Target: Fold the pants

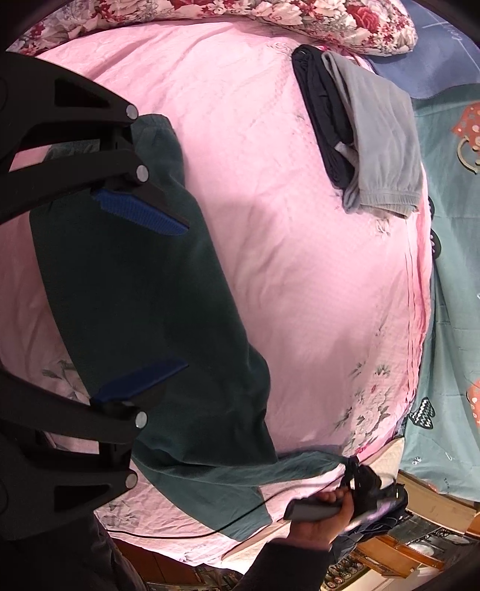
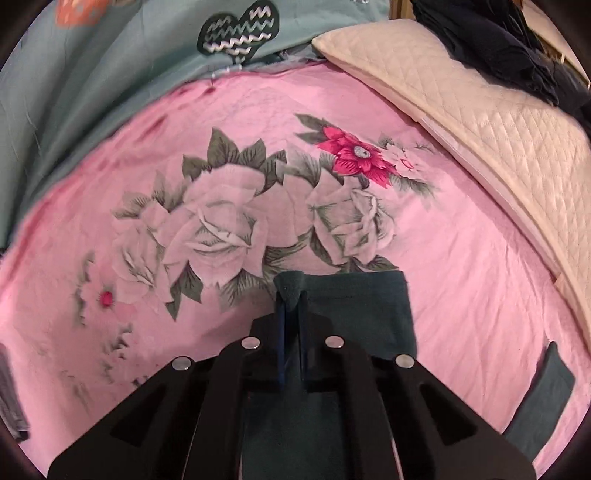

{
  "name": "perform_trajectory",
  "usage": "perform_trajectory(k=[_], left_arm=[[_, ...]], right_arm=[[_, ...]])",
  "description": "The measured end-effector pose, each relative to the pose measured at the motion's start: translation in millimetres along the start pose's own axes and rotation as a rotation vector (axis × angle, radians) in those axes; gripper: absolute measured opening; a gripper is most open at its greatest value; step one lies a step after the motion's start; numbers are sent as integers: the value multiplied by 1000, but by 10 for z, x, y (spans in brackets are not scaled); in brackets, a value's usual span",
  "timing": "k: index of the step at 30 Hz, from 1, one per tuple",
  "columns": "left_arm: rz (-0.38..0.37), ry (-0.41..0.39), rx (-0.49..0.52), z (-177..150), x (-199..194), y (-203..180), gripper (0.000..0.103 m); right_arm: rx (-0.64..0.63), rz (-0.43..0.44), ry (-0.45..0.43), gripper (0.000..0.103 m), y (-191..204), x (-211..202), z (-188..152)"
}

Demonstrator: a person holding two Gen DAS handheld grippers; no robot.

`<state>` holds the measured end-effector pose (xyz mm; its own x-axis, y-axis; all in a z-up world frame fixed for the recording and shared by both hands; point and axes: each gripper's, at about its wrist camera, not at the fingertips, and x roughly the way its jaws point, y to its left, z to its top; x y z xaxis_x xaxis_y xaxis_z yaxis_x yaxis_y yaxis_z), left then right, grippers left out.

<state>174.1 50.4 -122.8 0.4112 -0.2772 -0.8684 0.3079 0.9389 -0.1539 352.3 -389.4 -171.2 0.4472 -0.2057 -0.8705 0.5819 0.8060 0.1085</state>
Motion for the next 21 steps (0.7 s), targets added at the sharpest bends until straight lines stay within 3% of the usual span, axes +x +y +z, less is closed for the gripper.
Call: perform_trajectory(k=[9,14,18,21], left_arm=[[-20,-6,67,-15,-26,-466,72],[-33,5,106,-28,-38,-897,73],[-15,9,168,-51,-65,-1272,75],[10,5,203,-57,-104,-1520,81]], right_arm=[[127,275,-124,5,-871,-1060,10],[172,351,-176,5,-1718,-1605,-173],[223,331,-155,5,-2435,-1601,-458],[310,324,-63,5,-2981,-1283,-814]])
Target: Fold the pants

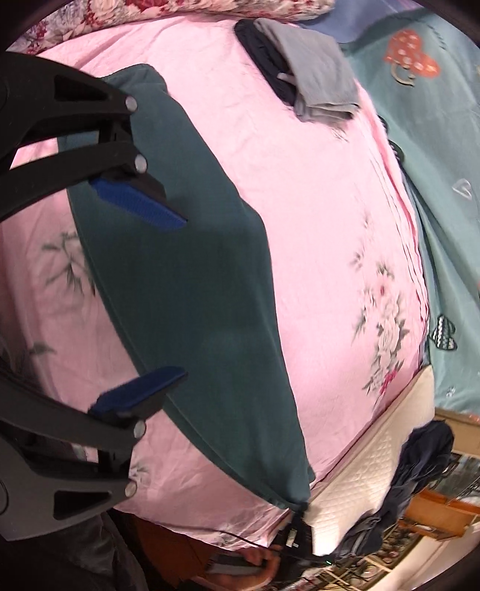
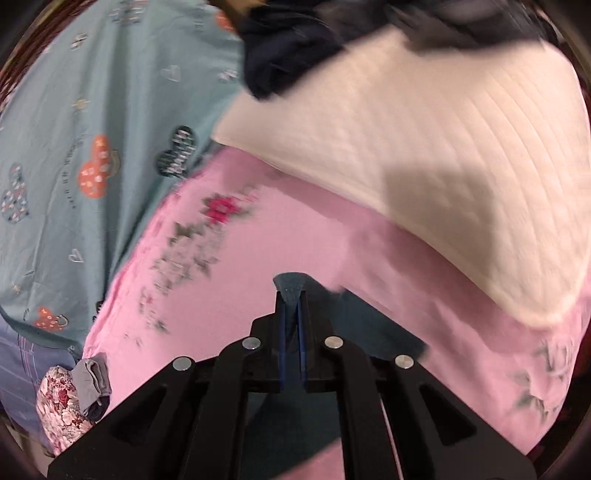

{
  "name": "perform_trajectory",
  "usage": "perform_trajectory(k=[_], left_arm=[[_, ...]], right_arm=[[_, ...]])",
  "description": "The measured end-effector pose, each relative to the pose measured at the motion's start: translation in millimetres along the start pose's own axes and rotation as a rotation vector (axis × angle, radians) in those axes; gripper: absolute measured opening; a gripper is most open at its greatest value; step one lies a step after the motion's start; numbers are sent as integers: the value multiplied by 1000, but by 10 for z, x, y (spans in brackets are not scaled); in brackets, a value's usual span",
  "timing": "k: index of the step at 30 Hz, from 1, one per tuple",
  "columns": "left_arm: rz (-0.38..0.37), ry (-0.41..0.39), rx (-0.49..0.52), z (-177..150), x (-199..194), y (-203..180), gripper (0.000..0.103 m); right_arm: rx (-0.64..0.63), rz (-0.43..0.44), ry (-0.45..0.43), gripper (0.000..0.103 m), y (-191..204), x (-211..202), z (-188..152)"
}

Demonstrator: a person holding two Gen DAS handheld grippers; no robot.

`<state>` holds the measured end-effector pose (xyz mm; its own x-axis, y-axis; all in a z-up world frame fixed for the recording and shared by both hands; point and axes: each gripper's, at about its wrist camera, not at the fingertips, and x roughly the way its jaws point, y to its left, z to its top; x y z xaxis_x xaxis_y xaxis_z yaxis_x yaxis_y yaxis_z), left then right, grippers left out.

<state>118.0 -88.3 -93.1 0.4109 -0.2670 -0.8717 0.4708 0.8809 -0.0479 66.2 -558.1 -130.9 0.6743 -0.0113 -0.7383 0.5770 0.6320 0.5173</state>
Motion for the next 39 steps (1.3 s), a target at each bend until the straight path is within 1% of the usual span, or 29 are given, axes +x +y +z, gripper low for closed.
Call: perform_trajectory(k=[4,5,6,8,9,10,11,12,13,14,16,17,18,20,21,22,23,24,25,27,29,30,31,32,33,35,36,38,39], left_arm=[[30,1,27,66,-37,-173,81],[39,-2,28,85,-50,-197,81],[49,-7,26,106,-61,-205,81],[66,-17,13,142,-85,-207,82],[72,-23,8,152,-97,-209,83],[83,-27,3,163,-104,-214,83],[91,-29,-1,169,-108,-223,83],[98,-30,-7,182,-104,-225,83],[102,-32,-12,185,-105,-230,83],[106,-33,-16,192,-105,-227,83],[118,-32,-27,194,-109,-226,84],[124,-34,-30,187,-120,-222,84],[130,-37,-32,180,-132,-220,85],[144,-41,-39,171,-145,-208,85],[150,-40,-45,170,-144,-197,85],[154,-40,-55,166,-146,-184,85],[156,-39,-64,165,-147,-177,85],[158,-40,-69,164,-147,-169,85],[161,-39,-74,162,-146,-164,85],[161,-37,-75,157,-143,-165,85],[154,-33,-69,160,-124,-185,85],[149,-32,-65,161,-117,-195,85],[144,-31,-57,165,-108,-209,85],[146,-32,-50,169,-107,-220,85],[148,-33,-45,173,-107,-234,85],[149,-35,-44,168,-109,-236,86],[148,-32,-46,167,-104,-232,86],[147,-28,-48,170,-98,-237,86],[145,-28,-50,172,-94,-235,86]], right_arm=[[59,-13,101,5,-536,259,-248],[74,12,124,5,-620,310,-295],[85,47,118,7,-666,293,-304],[100,64,136,15,-702,255,-276],[101,49,137,25,-702,211,-256],[86,11,118,32,-667,130,-205],[58,-18,83,32,-616,44,-147],[29,-27,60,32,-583,-17,-83],[-21,-18,42,32,-498,-61,11],[-60,10,56,32,-425,-41,101],[-105,60,139,32,-320,142,211],[-129,66,196,32,-273,292,247],[-151,53,230,32,-244,386,257],[-225,19,347,33,-157,620,216],[-267,7,388,34,-108,688,177],[-337,-4,402,29,-45,704,135],[-408,-27,392,22,20,686,108],[-478,-46,383,9,101,654,102],[-499,-46,368,7,127,613,105],[-521,-12,300,6,190,456,180],[-520,78,172,6,241,205,247],[-518,98,140,5,228,150,251],[-509,61,127,5,206,181,244],[-498,3,141,5,159,273,245],[-480,-66,190,5,67,439,221],[-450,-163,240,5,-109,583,193],[-427,-172,243,8,-159,589,194],[-350,-79,220,13,-221,460,222],[-307,-24,218,18,-242,398,227]])
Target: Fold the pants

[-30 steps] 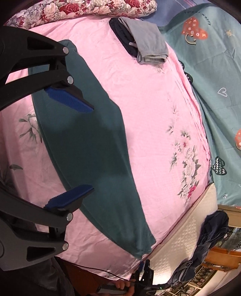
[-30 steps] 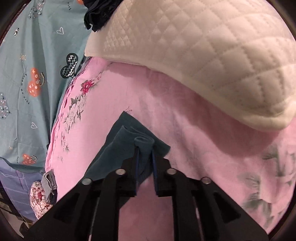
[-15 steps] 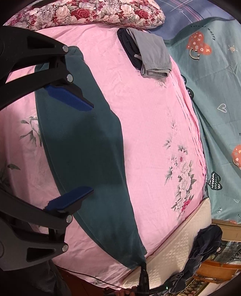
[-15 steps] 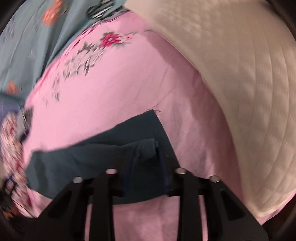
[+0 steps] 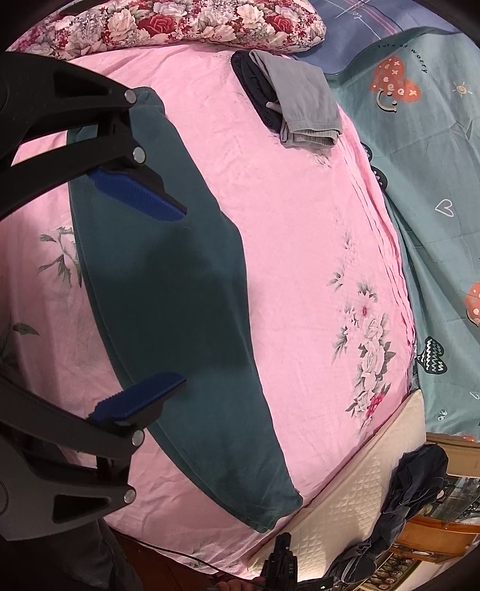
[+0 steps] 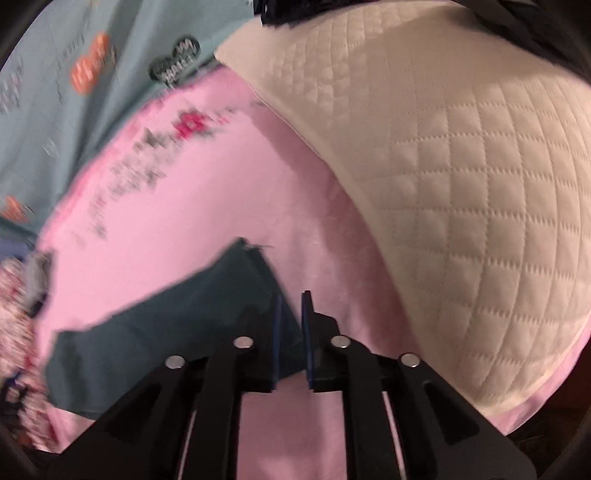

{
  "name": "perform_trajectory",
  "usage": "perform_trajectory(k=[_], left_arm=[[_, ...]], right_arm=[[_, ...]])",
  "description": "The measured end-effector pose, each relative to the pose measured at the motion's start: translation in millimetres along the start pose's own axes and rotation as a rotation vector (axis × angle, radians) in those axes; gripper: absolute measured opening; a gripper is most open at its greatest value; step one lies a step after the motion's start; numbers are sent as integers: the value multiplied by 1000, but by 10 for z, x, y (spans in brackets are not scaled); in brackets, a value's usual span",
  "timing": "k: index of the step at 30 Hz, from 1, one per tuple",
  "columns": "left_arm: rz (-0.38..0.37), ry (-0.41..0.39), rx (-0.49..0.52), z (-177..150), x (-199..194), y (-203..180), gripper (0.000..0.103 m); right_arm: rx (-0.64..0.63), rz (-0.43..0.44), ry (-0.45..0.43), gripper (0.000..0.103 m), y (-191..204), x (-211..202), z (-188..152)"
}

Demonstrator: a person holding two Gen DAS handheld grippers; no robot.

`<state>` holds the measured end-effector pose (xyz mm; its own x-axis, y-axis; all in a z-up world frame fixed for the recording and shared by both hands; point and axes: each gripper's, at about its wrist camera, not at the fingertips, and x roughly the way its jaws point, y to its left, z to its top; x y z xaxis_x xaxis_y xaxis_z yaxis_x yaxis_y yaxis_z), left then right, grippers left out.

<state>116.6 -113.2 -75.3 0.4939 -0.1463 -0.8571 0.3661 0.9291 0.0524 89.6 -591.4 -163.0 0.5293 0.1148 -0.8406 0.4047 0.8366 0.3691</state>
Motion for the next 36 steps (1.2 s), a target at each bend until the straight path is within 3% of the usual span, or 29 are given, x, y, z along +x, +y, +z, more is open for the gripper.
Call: perform_trajectory(k=[4,10,14,16,17,22,26,29,31,34,36], left_arm=[[-11,5,5,6,28,-8,86],[-14,4,13,9,41,5,86],[-18,10,7,5,56,25,86],[-22,9,6,12,64,29,86],[-24,10,6,17,70,24,86],[-57,22,17,31,131,-16,86],[-72,20,52,58,152,-69,86],[-79,17,67,65,163,-74,88],[-91,30,69,60,215,-76,88],[-126,64,74,51,357,-109,88],[-125,81,87,45,470,-129,88]], right_arm=[[120,90,36,19,-30,-9,-105],[180,62,85,19,-14,195,-243],[248,100,59,18,-81,214,-288],[249,76,53,3,-69,218,-288],[235,49,50,1,-49,203,-288],[211,20,-44,1,-27,-172,-375],[221,-25,-4,1,-109,-52,-463],[249,-23,28,7,-163,32,-506],[266,-71,-15,24,-141,-135,-499],[248,-94,-152,26,-3,-435,-460],[215,-41,-144,26,146,-400,-377]])
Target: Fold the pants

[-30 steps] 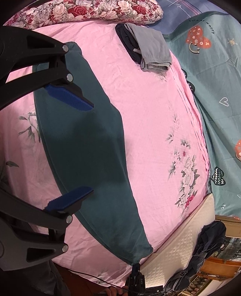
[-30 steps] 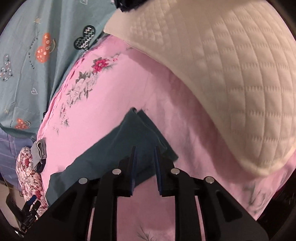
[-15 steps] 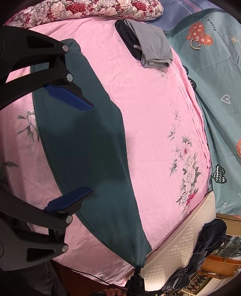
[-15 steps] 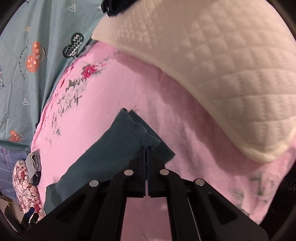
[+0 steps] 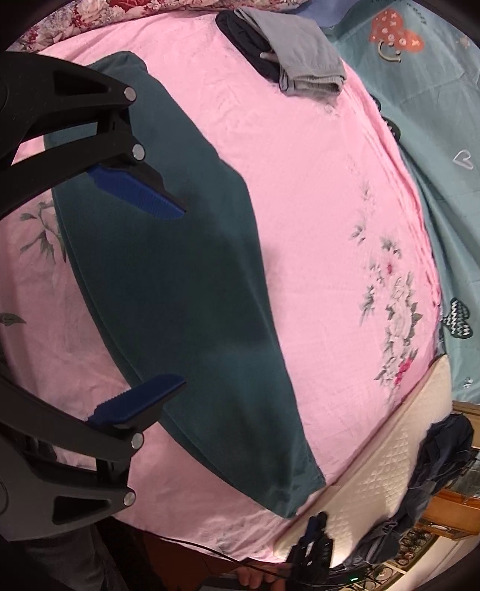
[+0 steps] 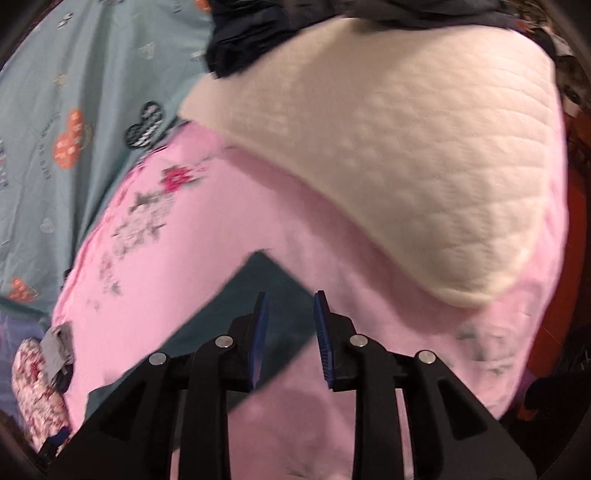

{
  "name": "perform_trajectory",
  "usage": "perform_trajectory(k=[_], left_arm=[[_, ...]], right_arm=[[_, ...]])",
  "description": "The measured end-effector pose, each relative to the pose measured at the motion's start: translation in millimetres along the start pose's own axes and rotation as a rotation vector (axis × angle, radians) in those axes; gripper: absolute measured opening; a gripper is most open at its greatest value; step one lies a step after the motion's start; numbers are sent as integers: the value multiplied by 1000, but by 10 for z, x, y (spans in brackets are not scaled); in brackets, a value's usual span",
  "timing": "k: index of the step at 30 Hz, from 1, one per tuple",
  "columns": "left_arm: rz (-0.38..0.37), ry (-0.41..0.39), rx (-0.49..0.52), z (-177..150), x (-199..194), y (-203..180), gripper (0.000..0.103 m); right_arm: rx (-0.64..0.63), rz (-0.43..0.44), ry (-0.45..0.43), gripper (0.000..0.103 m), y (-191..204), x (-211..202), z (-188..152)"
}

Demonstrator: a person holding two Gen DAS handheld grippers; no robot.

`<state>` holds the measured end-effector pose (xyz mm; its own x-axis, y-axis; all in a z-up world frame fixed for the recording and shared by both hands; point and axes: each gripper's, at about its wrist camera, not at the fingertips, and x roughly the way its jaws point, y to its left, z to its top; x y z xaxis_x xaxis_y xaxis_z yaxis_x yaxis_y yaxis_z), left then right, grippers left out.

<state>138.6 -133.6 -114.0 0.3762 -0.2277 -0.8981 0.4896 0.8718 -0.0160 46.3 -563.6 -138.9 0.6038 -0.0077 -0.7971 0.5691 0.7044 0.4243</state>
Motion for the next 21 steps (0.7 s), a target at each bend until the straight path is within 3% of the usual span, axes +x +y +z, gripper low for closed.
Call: perform_trajectory(k=[3,6,9,10,15,21], left_arm=[[14,28,12,1,152,-32,88],[16,34,21,-23,193,-36,88],[33,47,32,-70,270,-30,88],[40,67,27,-100,329,-19,88],[58,132,13,-315,480,-9,88],[64,136,23,-500,494,-26,89]], right_arm=[[-89,49,29,26,323,232,33],[-116,98,117,26,486,589,10],[-158,30,172,22,458,878,16],[-166,19,167,14,418,898,29],[-151,8,128,3,166,856,153],[-179,-1,100,8,176,706,181]])
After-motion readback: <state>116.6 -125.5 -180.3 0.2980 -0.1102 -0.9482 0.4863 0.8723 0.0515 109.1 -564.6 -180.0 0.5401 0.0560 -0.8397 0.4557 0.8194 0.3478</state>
